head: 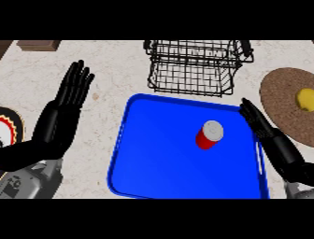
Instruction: Pick the can from the tray and place it in the tiered basket
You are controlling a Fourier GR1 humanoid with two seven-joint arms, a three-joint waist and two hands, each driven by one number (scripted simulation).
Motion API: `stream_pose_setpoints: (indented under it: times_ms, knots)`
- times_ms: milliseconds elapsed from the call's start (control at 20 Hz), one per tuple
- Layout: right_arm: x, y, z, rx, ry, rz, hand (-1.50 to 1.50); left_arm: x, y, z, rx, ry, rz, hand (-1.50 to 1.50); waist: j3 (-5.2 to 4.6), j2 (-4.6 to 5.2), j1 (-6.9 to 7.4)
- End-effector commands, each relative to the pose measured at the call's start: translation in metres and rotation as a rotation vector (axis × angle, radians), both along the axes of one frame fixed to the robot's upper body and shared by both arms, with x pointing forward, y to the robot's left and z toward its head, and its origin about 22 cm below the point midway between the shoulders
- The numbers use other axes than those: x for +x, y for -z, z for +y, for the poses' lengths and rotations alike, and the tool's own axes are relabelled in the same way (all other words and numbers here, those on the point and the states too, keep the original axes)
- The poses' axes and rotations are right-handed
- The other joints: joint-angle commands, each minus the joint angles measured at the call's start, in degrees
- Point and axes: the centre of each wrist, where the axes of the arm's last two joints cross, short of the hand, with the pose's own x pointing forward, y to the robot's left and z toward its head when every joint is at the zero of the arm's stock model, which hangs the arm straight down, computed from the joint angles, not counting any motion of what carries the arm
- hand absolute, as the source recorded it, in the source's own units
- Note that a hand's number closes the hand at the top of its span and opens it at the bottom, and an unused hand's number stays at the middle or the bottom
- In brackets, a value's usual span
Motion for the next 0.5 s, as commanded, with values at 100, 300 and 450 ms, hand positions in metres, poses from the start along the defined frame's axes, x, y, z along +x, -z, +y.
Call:
stream_pose_setpoints:
  times_ms: [100,300,450]
  knots:
    - [0.021,-0.055,-0.012,-0.02,0.252,-0.191,1.5,-0.018,0.064,0.031,0.101,-0.205,0.28,0.0,0.62,-0.18,-1.25]
    - [0.007,-0.053,-0.103,-0.296,0.777,-0.14,1.5,-0.047,0.102,0.066,0.158,-0.365,0.515,0.0,-0.41,0.52,-5.49]
    - [0.01,-0.044,-0.076,0.159,1.089,-0.121,-1.5,-0.063,0.121,0.067,0.172,-0.386,0.603,0.0,0.66,-0.48,-4.5]
